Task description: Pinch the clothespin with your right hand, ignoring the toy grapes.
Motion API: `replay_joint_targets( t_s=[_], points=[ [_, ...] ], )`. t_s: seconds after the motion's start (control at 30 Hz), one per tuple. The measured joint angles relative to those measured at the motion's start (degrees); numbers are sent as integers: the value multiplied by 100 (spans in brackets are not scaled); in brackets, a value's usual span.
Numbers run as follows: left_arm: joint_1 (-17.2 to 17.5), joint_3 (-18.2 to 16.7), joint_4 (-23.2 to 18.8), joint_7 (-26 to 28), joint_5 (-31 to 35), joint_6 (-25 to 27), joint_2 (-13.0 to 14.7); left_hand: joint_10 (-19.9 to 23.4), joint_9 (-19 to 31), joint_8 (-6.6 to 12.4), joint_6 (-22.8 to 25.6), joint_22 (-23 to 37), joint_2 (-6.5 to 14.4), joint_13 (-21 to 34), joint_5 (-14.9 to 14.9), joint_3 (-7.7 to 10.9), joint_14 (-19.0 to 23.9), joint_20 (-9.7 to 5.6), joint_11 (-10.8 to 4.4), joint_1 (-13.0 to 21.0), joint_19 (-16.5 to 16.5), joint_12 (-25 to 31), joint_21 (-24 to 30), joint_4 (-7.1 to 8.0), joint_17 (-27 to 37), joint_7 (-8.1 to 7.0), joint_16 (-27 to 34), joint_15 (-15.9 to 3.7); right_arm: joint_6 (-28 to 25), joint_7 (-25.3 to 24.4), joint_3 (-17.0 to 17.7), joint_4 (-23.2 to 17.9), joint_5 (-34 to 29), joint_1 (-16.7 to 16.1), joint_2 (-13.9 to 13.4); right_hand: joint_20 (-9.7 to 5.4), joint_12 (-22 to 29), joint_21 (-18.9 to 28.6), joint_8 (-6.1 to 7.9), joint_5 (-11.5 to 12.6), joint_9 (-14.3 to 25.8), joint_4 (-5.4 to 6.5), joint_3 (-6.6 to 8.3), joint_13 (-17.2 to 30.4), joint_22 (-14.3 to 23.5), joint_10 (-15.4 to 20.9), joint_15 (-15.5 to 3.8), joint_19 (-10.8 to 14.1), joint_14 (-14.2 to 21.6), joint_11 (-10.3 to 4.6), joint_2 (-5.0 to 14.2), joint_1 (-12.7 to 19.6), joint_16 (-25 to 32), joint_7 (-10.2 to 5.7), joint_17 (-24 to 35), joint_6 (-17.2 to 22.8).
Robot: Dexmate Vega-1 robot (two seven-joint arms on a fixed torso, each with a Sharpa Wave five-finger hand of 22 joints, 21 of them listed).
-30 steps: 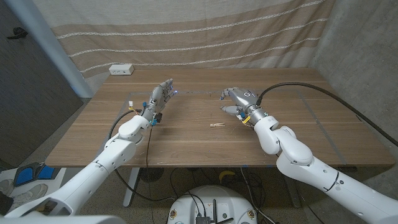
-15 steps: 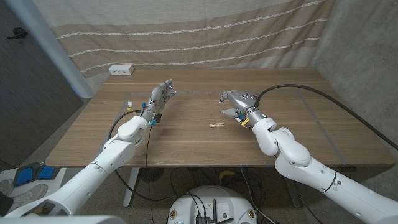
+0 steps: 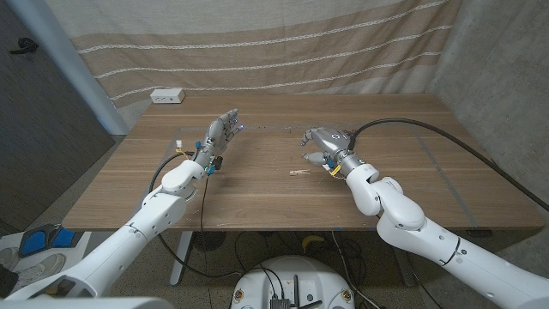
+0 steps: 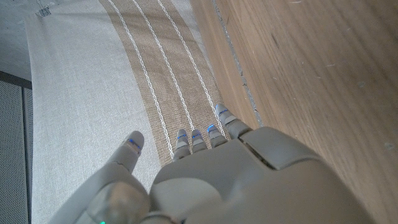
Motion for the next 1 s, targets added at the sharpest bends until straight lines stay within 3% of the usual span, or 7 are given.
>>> replay_joint_targets(
  t_s=[1.0],
  points=[
    [86, -31, -63, 13, -17, 3, 43, 0, -14, 0, 20, 0, 0, 0, 0, 0, 0, 31, 0, 0, -31, 0, 0, 0, 0, -20, 0, 0, -10, 152, -224, 257, -219, 105, 133, -31, 0, 22, 33, 1, -28, -23, -71, 55, -1, 32, 0, 31, 0, 31, 59, 59, 65, 10, 67, 32]
  ],
)
